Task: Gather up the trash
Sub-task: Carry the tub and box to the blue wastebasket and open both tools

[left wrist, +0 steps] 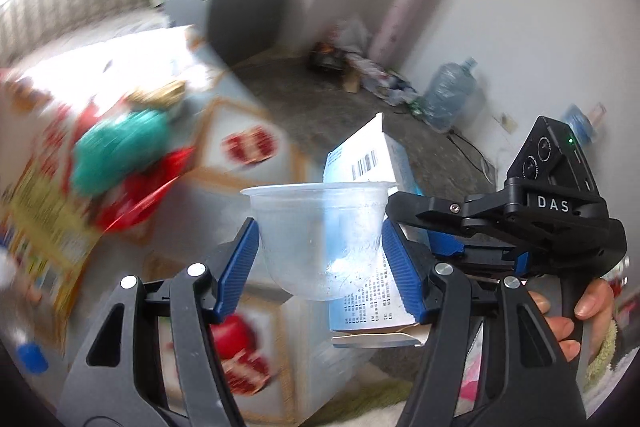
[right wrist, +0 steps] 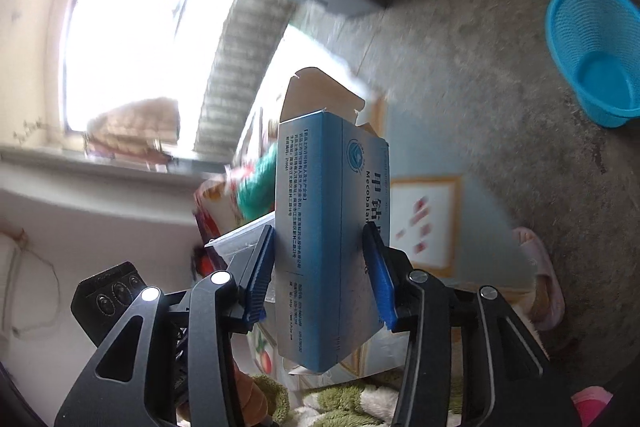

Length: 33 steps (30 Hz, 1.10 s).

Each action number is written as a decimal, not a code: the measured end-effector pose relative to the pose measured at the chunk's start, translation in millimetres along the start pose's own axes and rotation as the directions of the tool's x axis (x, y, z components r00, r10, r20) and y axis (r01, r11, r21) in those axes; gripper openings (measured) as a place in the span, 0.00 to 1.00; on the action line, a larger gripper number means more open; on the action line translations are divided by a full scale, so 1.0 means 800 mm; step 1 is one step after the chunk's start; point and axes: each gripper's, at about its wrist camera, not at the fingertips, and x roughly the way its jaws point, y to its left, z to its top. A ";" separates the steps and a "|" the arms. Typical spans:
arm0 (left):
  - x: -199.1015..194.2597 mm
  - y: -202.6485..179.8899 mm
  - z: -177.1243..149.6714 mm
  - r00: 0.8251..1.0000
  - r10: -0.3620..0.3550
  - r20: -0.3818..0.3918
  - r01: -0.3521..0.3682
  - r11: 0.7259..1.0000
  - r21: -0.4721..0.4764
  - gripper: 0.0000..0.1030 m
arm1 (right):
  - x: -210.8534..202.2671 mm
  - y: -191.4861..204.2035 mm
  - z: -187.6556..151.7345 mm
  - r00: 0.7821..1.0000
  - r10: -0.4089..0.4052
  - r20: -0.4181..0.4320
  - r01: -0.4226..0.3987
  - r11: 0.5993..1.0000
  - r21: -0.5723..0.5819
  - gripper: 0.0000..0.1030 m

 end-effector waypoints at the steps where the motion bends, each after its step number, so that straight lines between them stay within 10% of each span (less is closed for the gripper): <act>1: 0.012 -0.017 0.010 1.000 -0.020 -0.010 0.020 0.999 0.032 0.58 | -0.015 -0.009 0.006 1.000 0.005 0.031 -0.005 1.000 0.017 0.42; 17: 0.290 -0.215 0.117 0.939 -0.184 -0.291 0.264 0.927 0.265 0.59 | -0.152 -0.230 0.156 0.933 -0.086 0.349 -0.069 0.909 0.410 0.42; 23: 0.418 -0.233 0.120 0.923 -0.058 -0.381 0.181 0.938 0.296 0.71 | -0.122 -0.349 0.217 0.923 -0.217 0.318 0.009 0.837 0.546 0.56; 33: 0.391 -0.209 0.126 0.944 -0.062 -0.324 0.157 0.949 0.274 0.72 | -0.106 -0.364 0.221 0.826 -0.473 0.306 0.269 0.808 0.524 0.56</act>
